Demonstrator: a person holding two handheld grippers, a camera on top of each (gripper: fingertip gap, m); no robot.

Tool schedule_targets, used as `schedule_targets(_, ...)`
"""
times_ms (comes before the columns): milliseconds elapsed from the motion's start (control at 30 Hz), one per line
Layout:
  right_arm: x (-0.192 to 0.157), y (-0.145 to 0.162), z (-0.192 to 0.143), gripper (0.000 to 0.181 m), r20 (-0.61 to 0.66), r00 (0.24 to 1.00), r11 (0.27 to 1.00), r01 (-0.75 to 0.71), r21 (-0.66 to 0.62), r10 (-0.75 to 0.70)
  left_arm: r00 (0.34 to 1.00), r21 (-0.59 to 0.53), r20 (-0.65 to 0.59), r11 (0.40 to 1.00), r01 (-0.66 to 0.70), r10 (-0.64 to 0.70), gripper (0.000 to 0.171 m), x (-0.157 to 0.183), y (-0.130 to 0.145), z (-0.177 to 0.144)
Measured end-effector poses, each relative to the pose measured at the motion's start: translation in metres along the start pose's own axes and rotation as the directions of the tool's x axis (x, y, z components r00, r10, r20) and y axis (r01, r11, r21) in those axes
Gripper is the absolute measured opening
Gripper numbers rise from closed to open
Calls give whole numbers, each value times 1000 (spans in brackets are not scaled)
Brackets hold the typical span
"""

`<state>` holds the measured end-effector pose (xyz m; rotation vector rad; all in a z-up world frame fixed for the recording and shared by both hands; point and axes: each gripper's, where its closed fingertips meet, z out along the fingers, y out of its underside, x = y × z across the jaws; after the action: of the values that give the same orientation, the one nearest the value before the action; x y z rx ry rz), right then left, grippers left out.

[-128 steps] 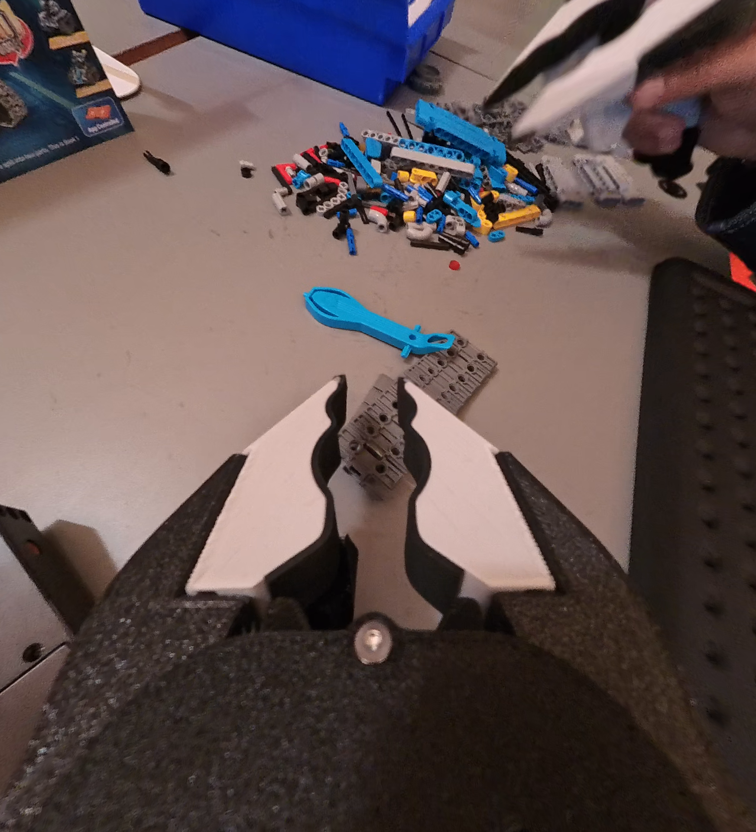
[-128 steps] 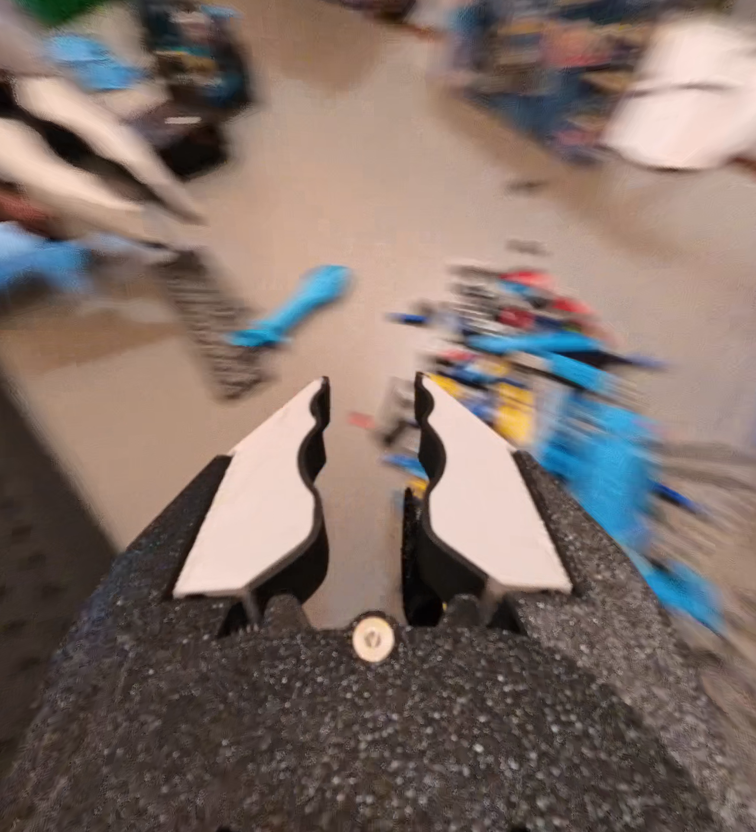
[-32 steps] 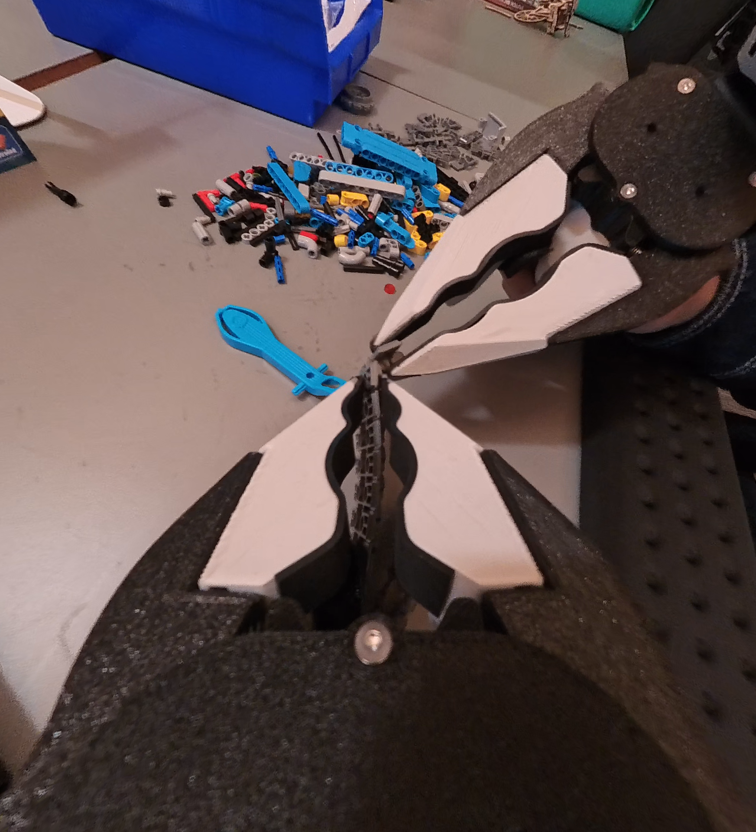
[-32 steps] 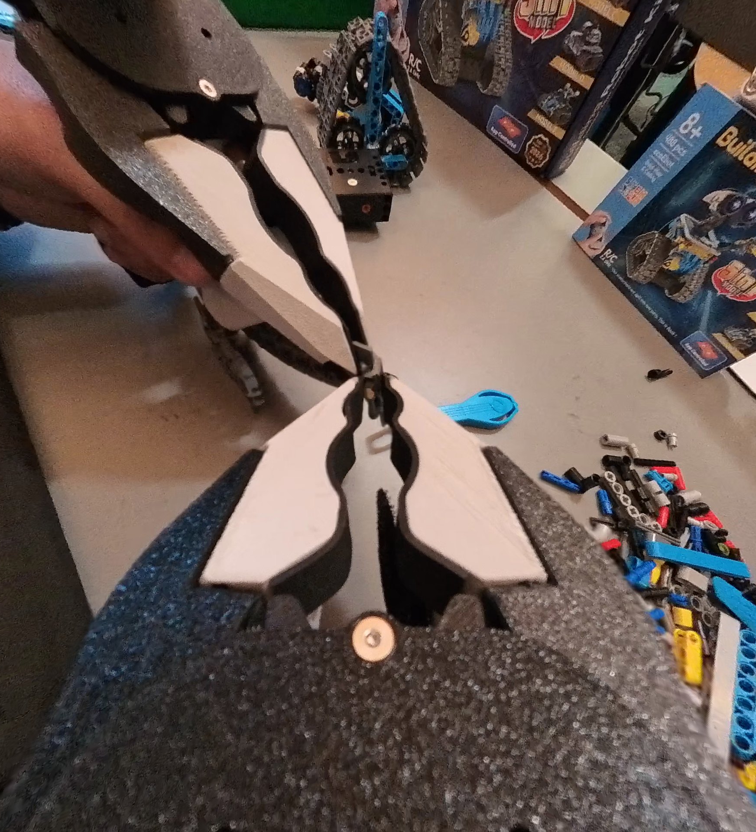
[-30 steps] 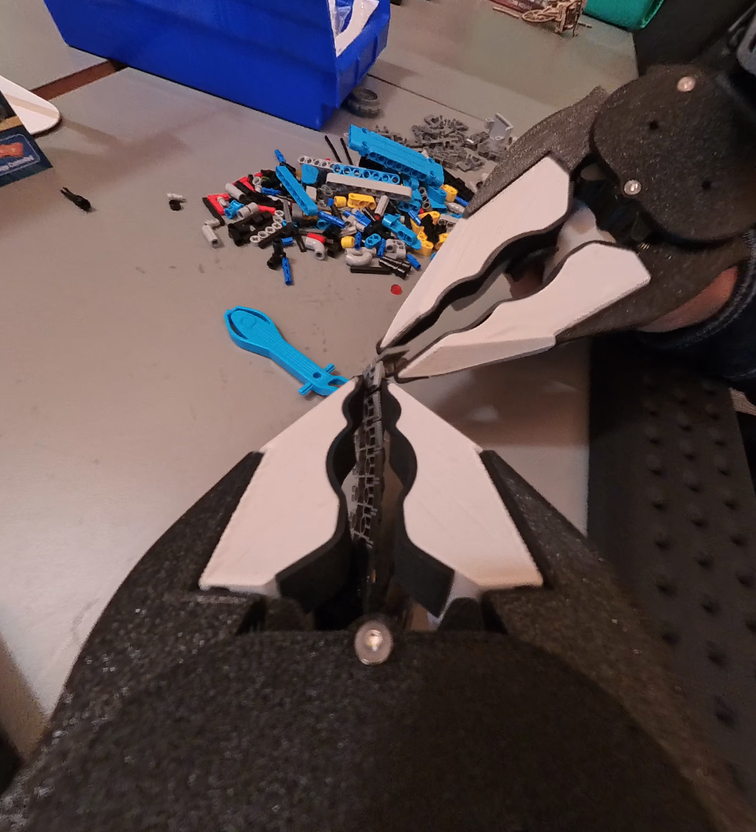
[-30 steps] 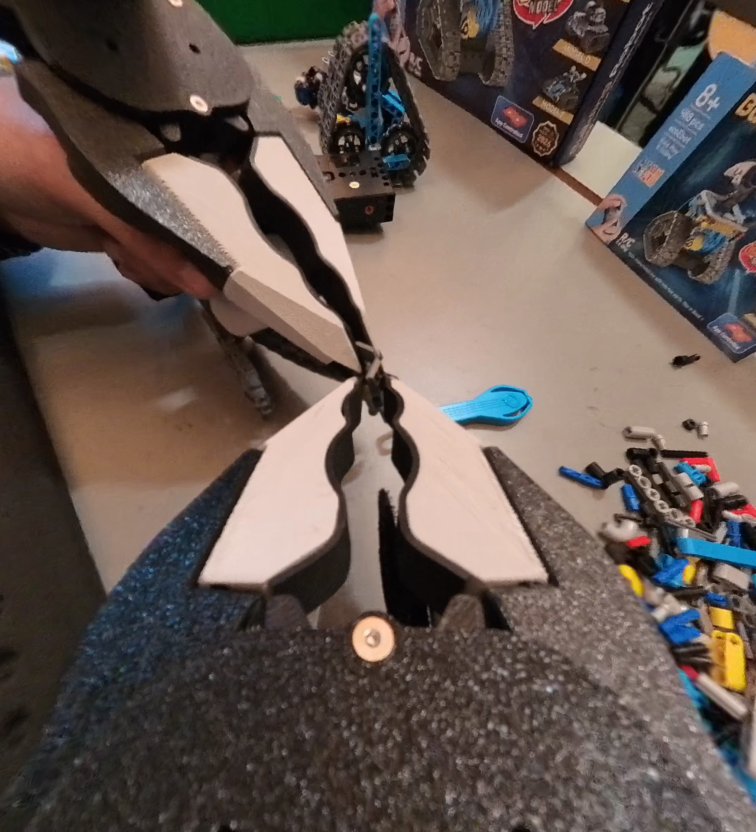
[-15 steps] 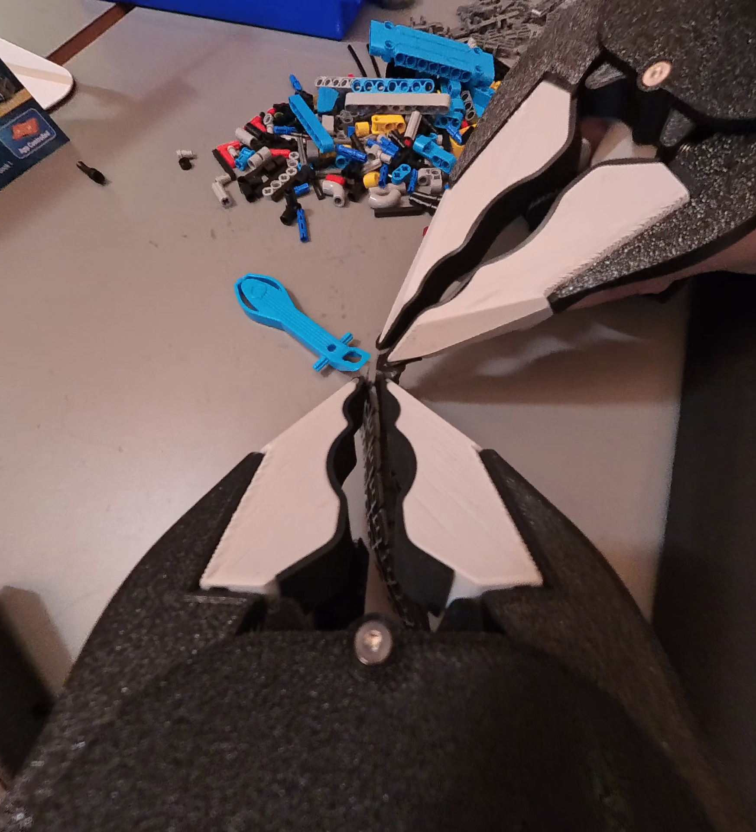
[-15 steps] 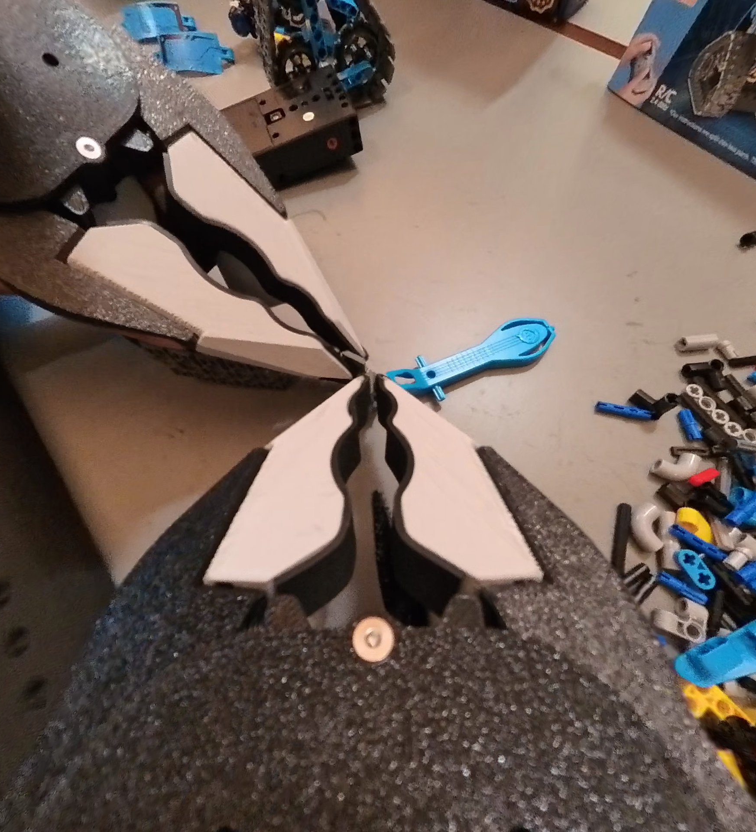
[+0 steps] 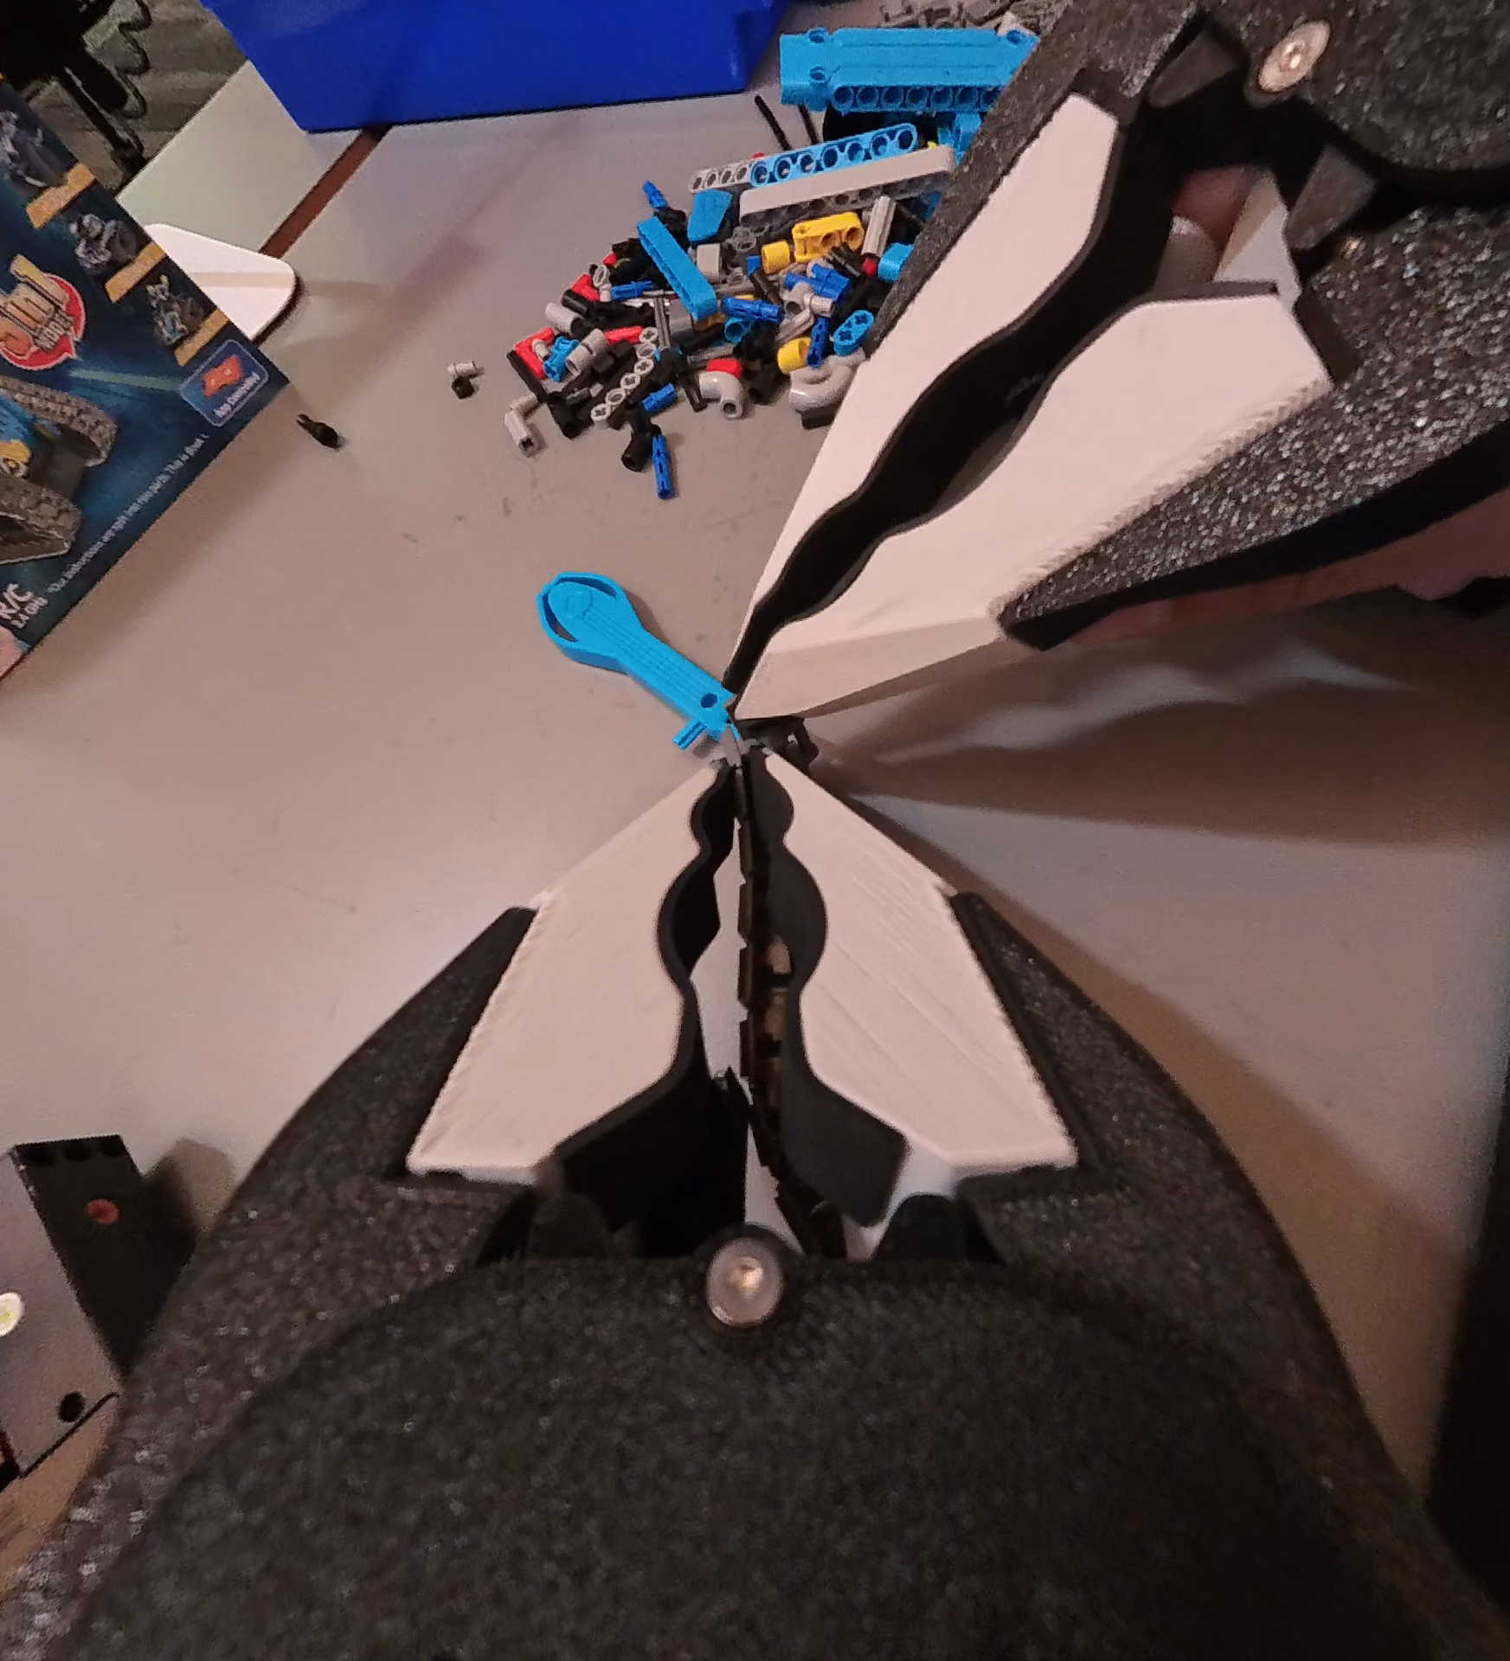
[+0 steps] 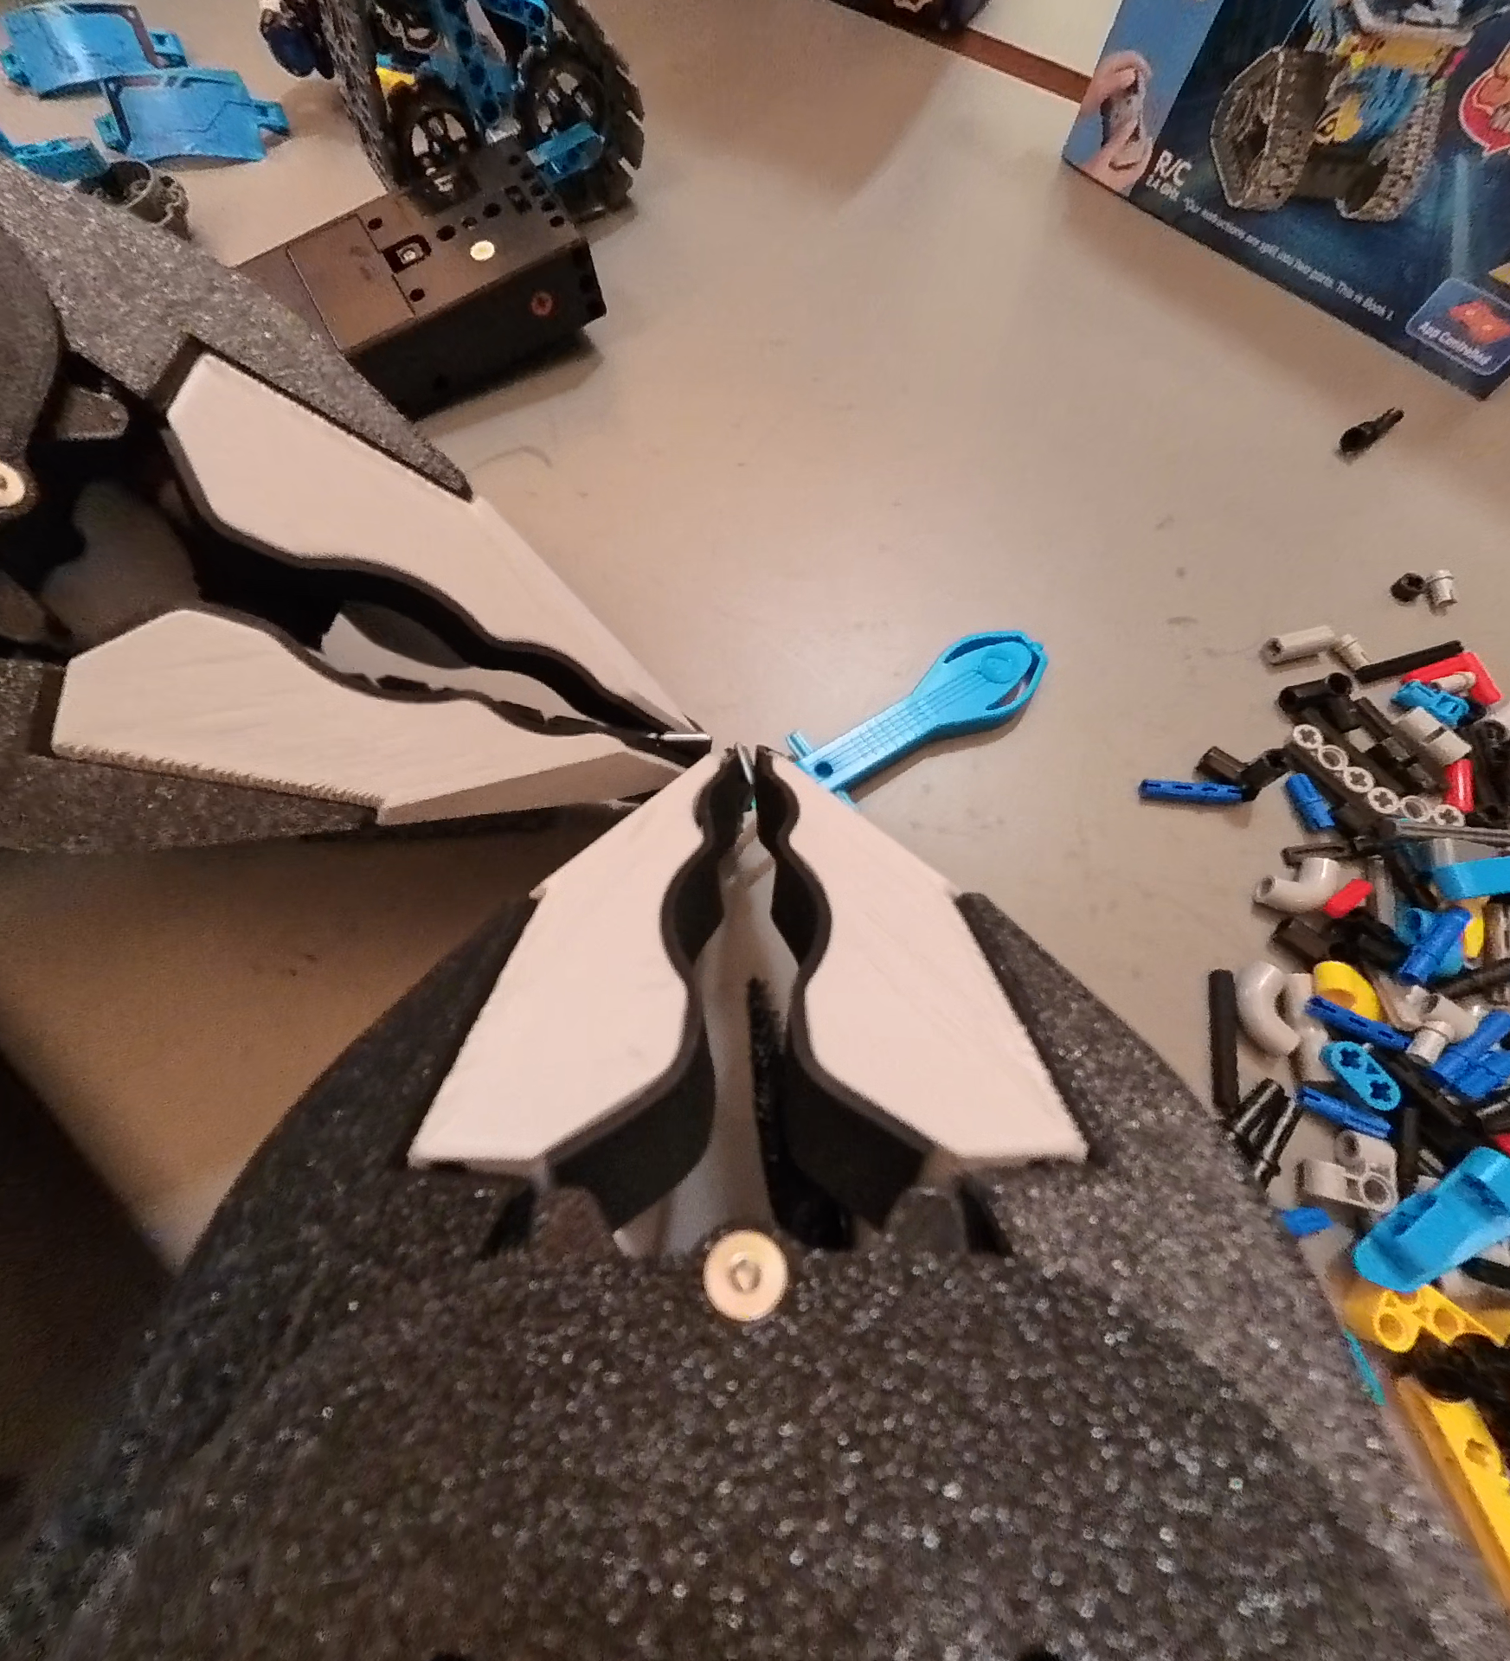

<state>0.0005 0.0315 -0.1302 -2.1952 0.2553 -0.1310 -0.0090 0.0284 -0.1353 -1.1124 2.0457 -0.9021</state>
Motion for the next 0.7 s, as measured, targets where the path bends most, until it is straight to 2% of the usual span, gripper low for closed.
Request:
schedule_targets(100, 0, -1, 2, 0, 22, 999, 1000, -29, 7, 29, 1000, 10, 2, 1000, 7, -7, 1, -2, 1, 0)
schedule_targets(233, -3, -2, 2, 0, 141, 983, 993, -119, 25, 114, 981, 21, -103, 986, 168, -165, 1, -7, 2, 0)
schedule_targets(433, -3, -1, 2, 0, 131, 984, 992, -128, 21, 124, 984, 20, -118, 991, 135, -132, 1, -4, 2, 0)
schedule_targets(600, -3, -4, 4, 1, 177, 975, 988, -146, 48, 135, 941, -2, -212, 963, 269, -264, 1, -7, 2, 0)
schedule_targets(700, 1, 2, 5, 1, 168, 976, 989, -146, 33, 138, 931, -10, -218, 954, 299, -294, 1, -9, 3, 1)
